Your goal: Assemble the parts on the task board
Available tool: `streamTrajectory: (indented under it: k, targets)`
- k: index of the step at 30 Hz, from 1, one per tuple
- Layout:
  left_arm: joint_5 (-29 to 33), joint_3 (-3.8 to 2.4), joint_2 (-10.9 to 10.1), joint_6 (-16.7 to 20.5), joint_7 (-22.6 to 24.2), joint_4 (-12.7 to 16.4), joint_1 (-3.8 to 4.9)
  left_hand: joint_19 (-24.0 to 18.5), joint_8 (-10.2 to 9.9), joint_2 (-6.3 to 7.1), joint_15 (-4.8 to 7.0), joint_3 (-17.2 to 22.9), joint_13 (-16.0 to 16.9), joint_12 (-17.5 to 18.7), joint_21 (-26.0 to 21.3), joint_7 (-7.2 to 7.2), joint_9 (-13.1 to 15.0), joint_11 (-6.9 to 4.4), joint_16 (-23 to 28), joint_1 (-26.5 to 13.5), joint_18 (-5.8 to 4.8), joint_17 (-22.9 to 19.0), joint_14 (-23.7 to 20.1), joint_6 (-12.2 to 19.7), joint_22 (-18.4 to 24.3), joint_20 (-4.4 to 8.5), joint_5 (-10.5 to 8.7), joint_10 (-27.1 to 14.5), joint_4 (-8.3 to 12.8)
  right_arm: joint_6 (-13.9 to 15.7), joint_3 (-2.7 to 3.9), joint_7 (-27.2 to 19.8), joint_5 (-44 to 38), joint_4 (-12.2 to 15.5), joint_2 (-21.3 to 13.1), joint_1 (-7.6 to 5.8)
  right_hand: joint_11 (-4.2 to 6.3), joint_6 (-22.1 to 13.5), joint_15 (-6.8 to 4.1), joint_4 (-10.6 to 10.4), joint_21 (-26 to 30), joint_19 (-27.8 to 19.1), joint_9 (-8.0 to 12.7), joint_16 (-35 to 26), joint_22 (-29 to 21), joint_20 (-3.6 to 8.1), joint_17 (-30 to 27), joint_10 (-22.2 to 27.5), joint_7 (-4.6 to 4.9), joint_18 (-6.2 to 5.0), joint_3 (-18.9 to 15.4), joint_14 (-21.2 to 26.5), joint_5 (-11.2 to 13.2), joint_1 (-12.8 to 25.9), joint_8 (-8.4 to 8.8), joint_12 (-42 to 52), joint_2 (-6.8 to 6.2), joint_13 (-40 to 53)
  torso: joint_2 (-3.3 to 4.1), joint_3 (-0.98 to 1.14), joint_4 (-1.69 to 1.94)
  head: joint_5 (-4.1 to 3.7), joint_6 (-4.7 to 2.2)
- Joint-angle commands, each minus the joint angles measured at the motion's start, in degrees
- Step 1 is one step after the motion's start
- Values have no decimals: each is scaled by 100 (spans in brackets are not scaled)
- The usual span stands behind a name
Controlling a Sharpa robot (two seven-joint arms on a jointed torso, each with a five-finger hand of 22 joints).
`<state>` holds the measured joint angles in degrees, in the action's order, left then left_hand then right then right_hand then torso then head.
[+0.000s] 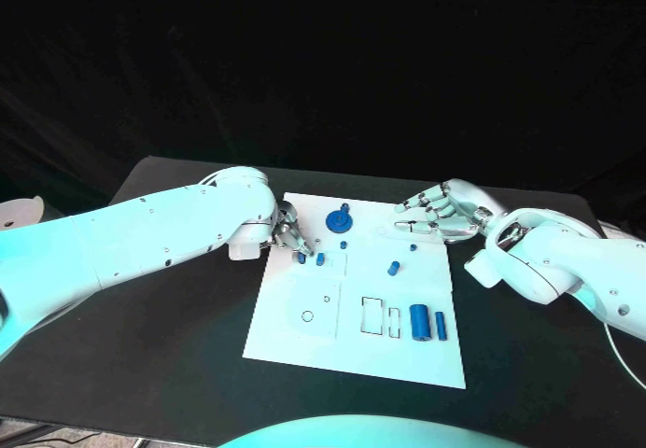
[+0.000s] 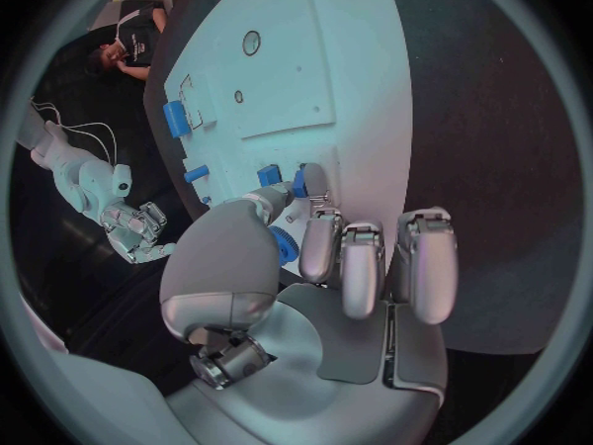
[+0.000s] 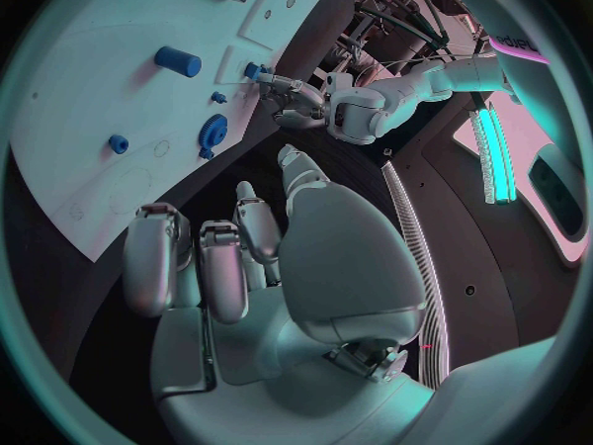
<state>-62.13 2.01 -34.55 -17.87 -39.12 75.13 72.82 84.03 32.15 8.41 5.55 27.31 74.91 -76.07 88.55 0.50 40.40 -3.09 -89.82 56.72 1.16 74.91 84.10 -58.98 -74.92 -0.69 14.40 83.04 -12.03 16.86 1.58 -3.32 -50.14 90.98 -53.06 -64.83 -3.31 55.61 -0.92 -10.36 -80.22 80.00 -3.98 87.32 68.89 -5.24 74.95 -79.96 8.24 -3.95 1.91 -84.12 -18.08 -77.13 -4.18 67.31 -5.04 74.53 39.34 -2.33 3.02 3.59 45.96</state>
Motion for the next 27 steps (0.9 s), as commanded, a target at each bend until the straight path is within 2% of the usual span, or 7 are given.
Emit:
streamTrajectory:
  k: [1,10,27]
  targets:
    - [34,55,13,-307,-278,-2,-78,533,4,-1,47,-57,16,-21,23,1,-6,-10,-18,-51,-76,1509,590,-57,-1374,31,-22,44,-5,-76,0,-6,-14,11,3,4,18,46,-18,3,34,-16,-7,-15,0,28,1084,-9,-3,-36,-31,-484,-21,13,-25,9,20,-5,-1,-2,-2,-5,-3]
    - [22,53,9,-249,-275,-13,-78,548,17,-7,52,-155,67,-67,51,-10,-8,-18,-18,-60,-85,1509,590,-85,-1405,35,-21,71,-46,-85,0,-2,-14,13,0,4,18,46,-18,3,34,-16,-7,-15,0,28,1084,-9,-3,-36,-31,-484,-21,13,-25,9,20,-5,1,-3,6,-7,1]
    - [3,52,8,-470,-284,52,-79,556,37,2,57,-249,124,-117,65,-29,-8,-32,-18,-13,-90,1509,590,-118,-1421,40,-19,103,-38,-93,0,-6,-14,10,2,4,18,46,-18,2,37,-17,-7,-16,-4,29,1084,-8,-3,-37,-35,-484,-21,15,-24,8,23,-7,1,-4,5,-4,24]
